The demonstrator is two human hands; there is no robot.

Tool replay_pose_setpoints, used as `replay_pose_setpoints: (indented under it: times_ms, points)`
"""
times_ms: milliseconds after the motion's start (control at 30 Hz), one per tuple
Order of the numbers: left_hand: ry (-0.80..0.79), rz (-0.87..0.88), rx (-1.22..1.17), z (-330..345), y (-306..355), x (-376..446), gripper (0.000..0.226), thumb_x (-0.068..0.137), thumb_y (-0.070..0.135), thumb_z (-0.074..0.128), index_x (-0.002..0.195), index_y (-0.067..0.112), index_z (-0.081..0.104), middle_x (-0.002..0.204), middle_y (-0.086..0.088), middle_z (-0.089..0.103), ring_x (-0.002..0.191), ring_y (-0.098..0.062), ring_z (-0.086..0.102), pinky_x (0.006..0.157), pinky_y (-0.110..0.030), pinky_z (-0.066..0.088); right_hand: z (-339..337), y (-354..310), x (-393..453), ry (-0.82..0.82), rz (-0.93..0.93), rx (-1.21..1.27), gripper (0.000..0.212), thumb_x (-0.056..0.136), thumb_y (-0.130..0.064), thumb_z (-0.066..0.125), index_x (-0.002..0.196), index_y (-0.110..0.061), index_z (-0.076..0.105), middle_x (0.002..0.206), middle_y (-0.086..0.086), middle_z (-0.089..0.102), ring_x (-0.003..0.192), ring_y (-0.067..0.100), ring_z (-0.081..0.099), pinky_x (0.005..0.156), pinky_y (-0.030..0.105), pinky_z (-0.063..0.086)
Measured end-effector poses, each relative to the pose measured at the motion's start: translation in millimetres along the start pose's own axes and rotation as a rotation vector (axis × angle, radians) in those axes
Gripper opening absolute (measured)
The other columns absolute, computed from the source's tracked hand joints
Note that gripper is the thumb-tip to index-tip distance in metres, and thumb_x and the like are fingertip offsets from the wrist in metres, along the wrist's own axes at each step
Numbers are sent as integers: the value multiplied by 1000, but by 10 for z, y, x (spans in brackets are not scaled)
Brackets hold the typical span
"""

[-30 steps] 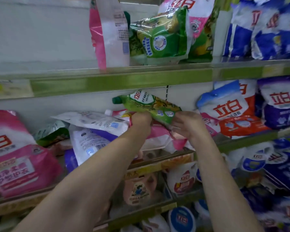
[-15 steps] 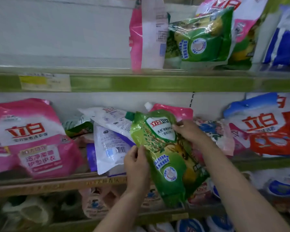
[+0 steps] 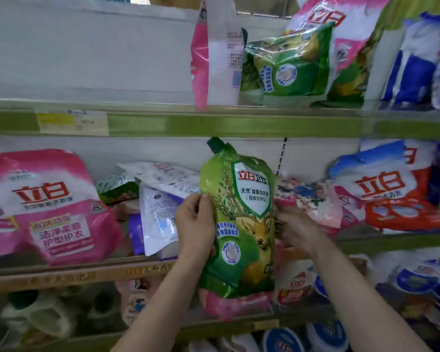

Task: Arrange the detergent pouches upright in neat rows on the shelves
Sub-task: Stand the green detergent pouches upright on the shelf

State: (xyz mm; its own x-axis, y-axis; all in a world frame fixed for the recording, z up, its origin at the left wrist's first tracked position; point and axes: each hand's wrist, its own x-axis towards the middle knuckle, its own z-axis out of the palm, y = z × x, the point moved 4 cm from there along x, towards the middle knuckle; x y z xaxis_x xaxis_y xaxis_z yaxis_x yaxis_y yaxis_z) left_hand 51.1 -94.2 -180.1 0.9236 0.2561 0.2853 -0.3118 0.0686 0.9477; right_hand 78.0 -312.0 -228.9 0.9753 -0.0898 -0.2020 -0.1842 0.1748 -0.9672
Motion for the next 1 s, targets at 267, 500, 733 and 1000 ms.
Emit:
replay_pose_setpoints:
  times_ms: [267,500,733,1000]
  points:
    - [-37,125,224,-136,-127,-80,41,91,8,50,55,16,32,49,4,27,43,-2,28,43,-16,21,443,299,28,76,-36,-140,21,94,-7,45,111,-6,58,87,7,64,67,16,62,46,21,49]
    - [-84,50,68,-199,15,-40,36,93,20,51,60,13,40,57,-11,36,55,-19,36,52,-35,30,280,237,-25,40,45,28,19,90,-19,54,104,-9,63,92,10,72,87,29,66,71,42,54]
    - [-62,67,48,-755,347,-66,30,91,23,53,64,10,53,45,3,53,40,-10,50,35,-22,41,659,146,-169,-95,-27,31,33,85,10,44,82,-14,66,66,3,74,57,17,70,47,29,55]
    - [125,175,98,-1949,628,-26,29,89,24,53,67,33,69,57,12,65,48,3,56,44,-15,49,1727,-184,-390,-208,-342,-7,25,90,4,48,70,-10,55,56,-6,69,57,8,62,53,19,54]
